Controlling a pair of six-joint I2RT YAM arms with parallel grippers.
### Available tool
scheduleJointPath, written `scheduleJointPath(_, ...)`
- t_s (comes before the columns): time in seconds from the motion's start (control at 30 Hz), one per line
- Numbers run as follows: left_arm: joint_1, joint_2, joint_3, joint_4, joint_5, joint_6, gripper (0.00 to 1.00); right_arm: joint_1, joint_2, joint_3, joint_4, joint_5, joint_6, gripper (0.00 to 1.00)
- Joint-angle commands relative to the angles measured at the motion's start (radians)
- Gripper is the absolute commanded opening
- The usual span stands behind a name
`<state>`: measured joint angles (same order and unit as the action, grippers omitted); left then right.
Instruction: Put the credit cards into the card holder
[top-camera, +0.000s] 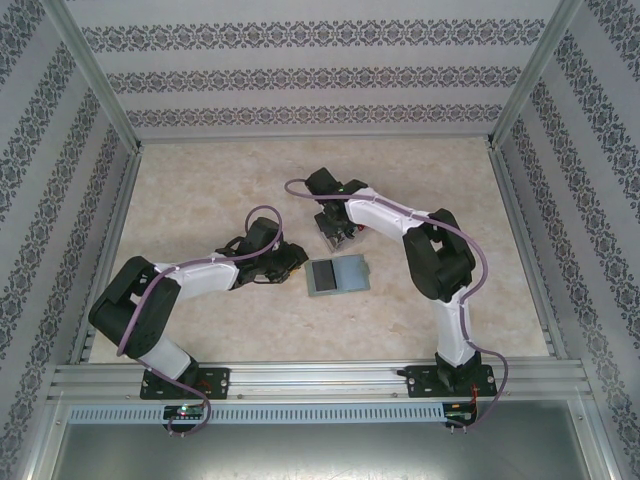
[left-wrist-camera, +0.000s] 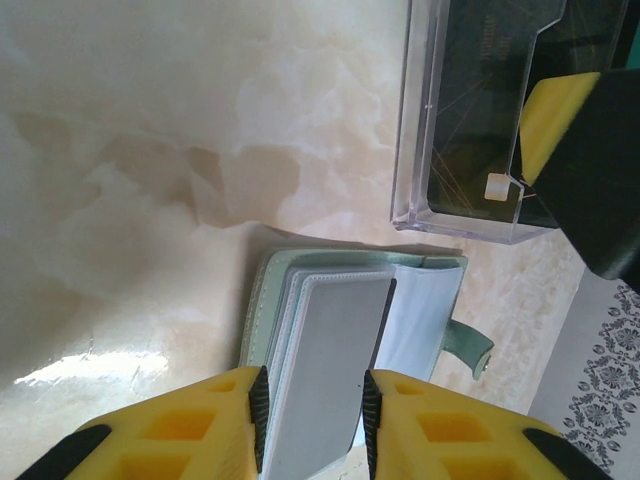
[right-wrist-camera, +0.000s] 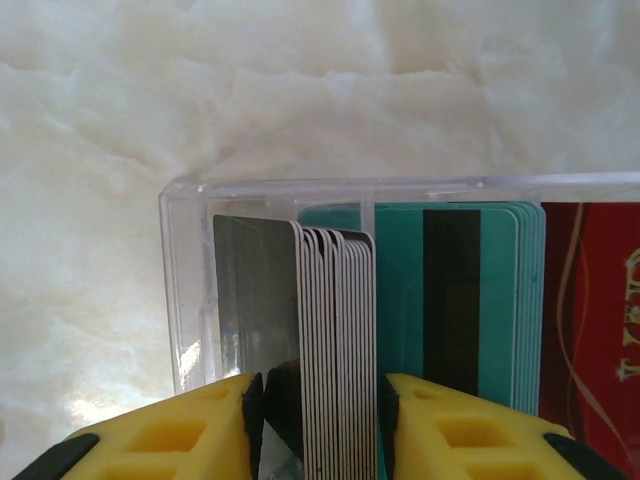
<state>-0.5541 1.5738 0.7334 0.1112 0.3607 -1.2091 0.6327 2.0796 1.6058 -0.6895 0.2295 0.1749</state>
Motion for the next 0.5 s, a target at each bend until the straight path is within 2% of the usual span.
scheduleJointPath(0.0,0.011,-0.031,0.006,-0.037,-0.022,0.016,0.34,0.017,-0.007,0.007,-0.017,0.128,-0.016,0.39)
scheduleJointPath(0.47,0.011,-0.027,0.006,-0.028,-0.015,0.014,0.34,0.005,-0.049,-0.009,0.004,0.126,-0.015,0.33)
